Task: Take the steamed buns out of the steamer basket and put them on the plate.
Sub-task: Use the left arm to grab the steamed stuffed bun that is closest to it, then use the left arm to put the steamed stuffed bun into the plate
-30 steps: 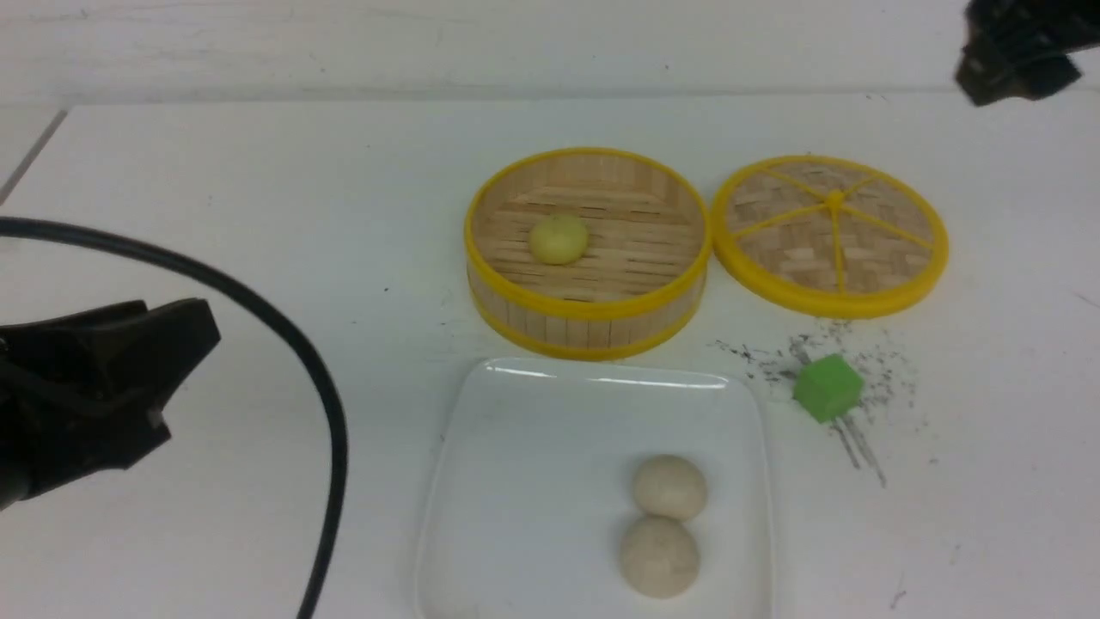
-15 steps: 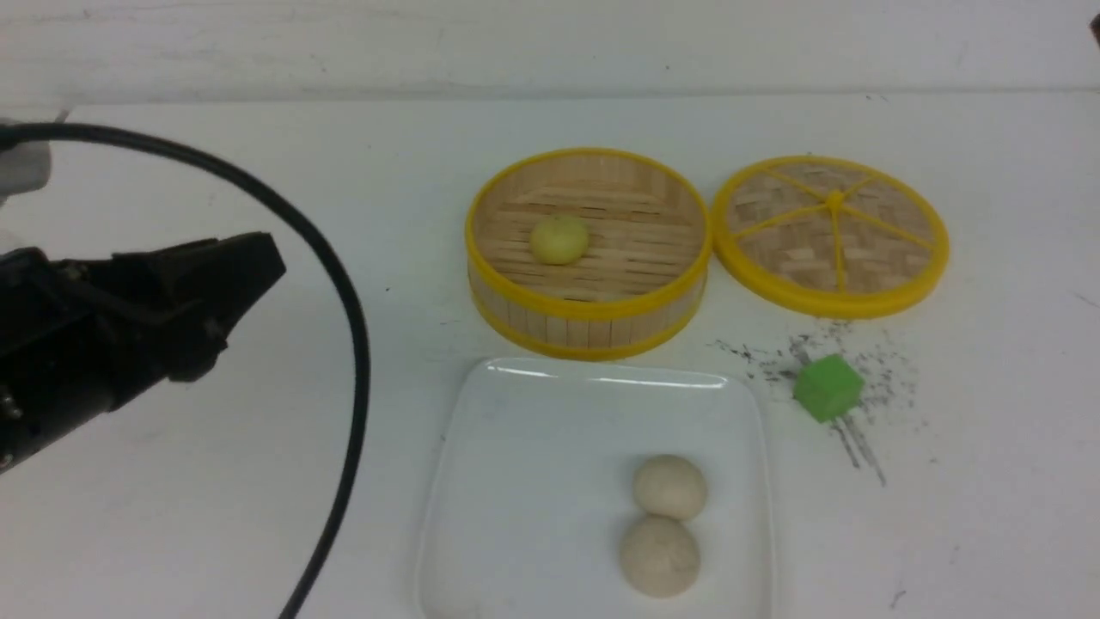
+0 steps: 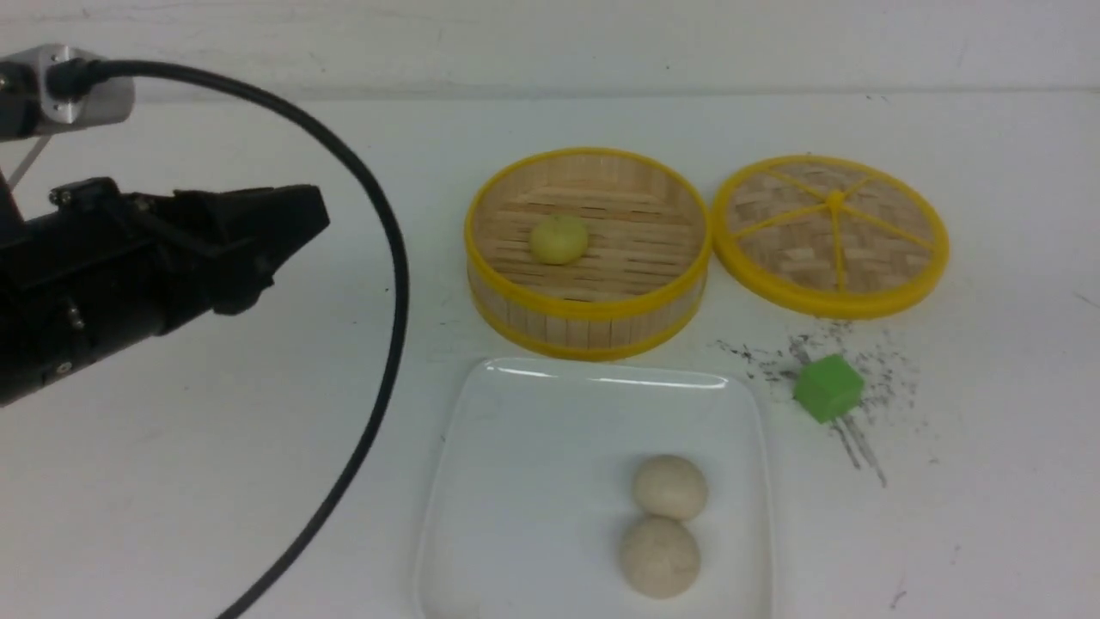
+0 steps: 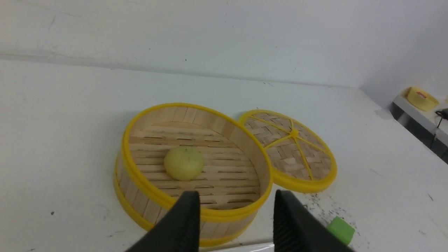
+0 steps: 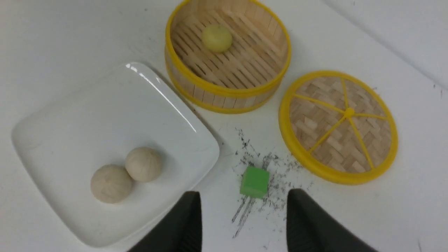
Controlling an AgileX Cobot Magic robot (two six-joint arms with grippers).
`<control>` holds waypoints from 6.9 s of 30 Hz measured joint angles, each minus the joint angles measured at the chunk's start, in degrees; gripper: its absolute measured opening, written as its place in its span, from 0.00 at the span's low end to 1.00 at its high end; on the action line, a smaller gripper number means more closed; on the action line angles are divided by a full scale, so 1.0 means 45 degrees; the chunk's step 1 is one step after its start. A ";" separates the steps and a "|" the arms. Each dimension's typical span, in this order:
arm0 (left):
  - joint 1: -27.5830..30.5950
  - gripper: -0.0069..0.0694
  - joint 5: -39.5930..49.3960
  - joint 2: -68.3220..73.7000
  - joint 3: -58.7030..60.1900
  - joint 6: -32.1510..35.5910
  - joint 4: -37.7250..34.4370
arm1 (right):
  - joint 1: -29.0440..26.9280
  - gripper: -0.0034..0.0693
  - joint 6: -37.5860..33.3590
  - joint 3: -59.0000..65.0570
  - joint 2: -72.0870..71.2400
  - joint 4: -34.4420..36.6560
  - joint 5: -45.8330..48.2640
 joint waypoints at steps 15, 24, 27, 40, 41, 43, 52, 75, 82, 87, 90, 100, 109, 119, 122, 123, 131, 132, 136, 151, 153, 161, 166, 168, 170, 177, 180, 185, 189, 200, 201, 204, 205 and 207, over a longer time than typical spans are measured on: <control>0.0000 0.50 0.3546 0.5268 -0.5874 -0.2861 0.5802 | 0.0000 0.45 -0.0168 0.0440 -0.0697 -0.0731 0.0115; -0.0601 0.49 0.5593 0.8982 -1.0574 -0.3919 0.8068 | 0.0000 0.45 -0.0268 0.0443 -0.0707 -0.1136 0.1102; -0.1773 0.49 0.5588 0.9844 -1.1690 -0.3983 0.9275 | 0.0000 0.45 -0.0268 0.0443 -0.0707 -0.1493 0.1416; -0.3886 0.49 0.3293 1.2546 -1.3653 -0.7216 1.4106 | 0.0000 0.45 -0.0311 0.0443 -0.0872 -0.1896 0.2457; -0.3886 0.49 0.3170 1.2589 -1.3653 -0.7216 1.4106 | 0.0000 0.45 -0.0311 0.0443 -0.0889 -0.1913 0.2457; -0.3886 0.49 0.2319 1.3049 -1.3653 -0.7230 1.4690 | 0.0000 0.45 -0.0314 0.0443 -0.0960 -0.1958 0.2457; -0.3909 0.58 0.1039 1.4244 -1.3668 -0.7046 1.5164 | 0.0000 0.45 -0.0351 0.0443 -0.1040 -0.1986 0.2468; -0.4311 0.72 -0.1097 1.4260 -1.3705 -0.6291 1.3910 | 0.0000 0.45 -0.0351 0.0443 -0.1040 -0.1997 0.2468; -0.4311 0.70 -0.1138 1.4260 -1.3705 -0.5712 1.3168 | 0.0000 0.45 -0.0351 0.0443 -0.1040 -0.1997 0.2468; -0.4311 0.62 -0.1107 1.4379 -1.3709 -0.5627 1.2956 | 0.0000 0.45 -0.0351 0.0443 -0.1040 -0.1997 0.2468; -0.4311 0.57 -0.0992 1.4683 -1.3735 -0.5618 1.2939 | 0.0000 0.45 -0.0351 0.0443 -0.1040 -0.1997 0.2468; -0.4311 0.17 -0.0844 1.4995 -1.3746 -0.4972 1.2858 | 0.0000 0.45 -0.0351 0.0443 -0.1040 -0.1997 0.2468; -0.4311 0.12 -0.0706 1.4477 -1.3746 -0.4672 1.2646 | 0.0000 0.45 -0.0351 0.0443 -0.1040 -0.2000 0.2468; -0.4311 0.12 0.0918 1.2183 -1.3746 -0.5124 1.2987 | 0.0000 0.45 -0.0351 0.0443 -0.1040 -0.2241 0.2468; -0.4311 0.12 0.1582 1.1739 -1.3746 -0.5778 1.3497 | 0.0000 0.45 -0.0351 0.0443 -0.1040 -0.2282 0.2468; -0.4311 0.12 0.2146 1.1398 -1.3746 -0.6385 1.4018 | 0.0000 0.45 -0.0351 0.0443 -0.1040 -0.2319 0.2468; -0.4298 0.12 0.4533 1.0003 -1.3746 -0.9915 1.7784 | 0.0000 0.45 -0.0351 0.0443 -0.1040 -0.2406 0.2468; -0.4289 0.12 0.5110 0.9693 -1.3746 -1.0177 1.8069 | 0.0000 0.45 -0.0351 0.0443 -0.1040 -0.2406 0.2468; -0.4289 0.12 0.6946 0.9005 -1.3746 -1.0514 1.8040 | 0.0000 0.45 -0.0351 0.0443 -0.1040 -0.2406 0.2468; -0.4289 0.12 0.8958 0.7246 -1.2325 -1.1577 1.5944 | 0.0000 0.45 -0.0351 0.0443 -0.1642 -0.2531 0.2468; -0.4289 0.12 0.8946 0.7013 -1.1251 -1.1601 1.5588 | 0.0000 0.45 -0.0351 0.0443 -0.1732 -0.2531 0.2468; -0.4289 0.12 0.8908 0.6354 -0.8256 -1.0821 1.4387 | 0.0000 0.45 -0.0068 0.0443 -0.1809 -0.2531 0.2468; -0.4301 0.12 0.8658 0.6580 -0.7500 -1.0251 1.3741 | 0.0000 0.45 -0.0068 0.0443 -0.1809 -0.2531 0.2468; -0.4301 0.12 0.8412 0.6858 -0.7394 -0.9957 1.3392 | 0.0000 0.45 -0.0068 0.0443 -0.1809 -0.2489 0.2468; -0.4301 0.12 0.8014 0.7425 -0.7380 -0.9675 1.3055 | 0.0000 0.45 -0.0068 0.0443 -0.1809 -0.2328 0.2468; -0.4301 0.12 0.7124 0.9041 -0.7380 -0.9052 1.2963 | 0.0000 0.45 -0.0068 0.0443 -0.1813 -0.2201 0.2468; -0.4301 0.12 0.6910 0.9447 -0.7380 -0.8826 1.2958 | 0.0000 0.45 -0.0068 0.0443 -0.1813 -0.2201 0.2468; -0.4301 0.12 0.6529 1.0026 -0.7380 -0.8454 1.2906 | 0.0000 0.45 -0.0068 0.0443 -0.1813 -0.2201 0.2468; -0.4301 0.12 0.6206 1.0458 -0.7380 -0.7962 1.2581 | 0.0000 0.45 -0.0068 0.0443 -0.1813 -0.2192 0.2468; -0.4301 0.42 0.6414 1.0543 -0.7380 -0.7448 1.1980 | 0.0000 0.45 -0.0068 0.0443 -0.1813 -0.2192 0.2468; -0.4301 0.47 0.6440 1.0543 -0.7380 -0.7448 1.1980 | 0.0000 0.45 -0.0068 0.0443 -0.1813 -0.2180 0.2468; -0.4301 0.62 0.6512 1.0543 -0.7380 -0.7587 1.1980 | 0.0000 0.45 -0.0068 0.0443 -0.1813 -0.2180 0.2468; -0.4301 0.65 0.6547 1.0543 -0.7380 -0.7613 1.1967 | 0.0000 0.45 -0.0068 0.0443 -0.1813 -0.2167 0.2468; -0.4301 0.68 0.6679 1.0543 -0.7380 -0.7630 1.1956 | 0.0000 0.45 -0.0068 0.0443 -0.1813 -0.2138 0.2468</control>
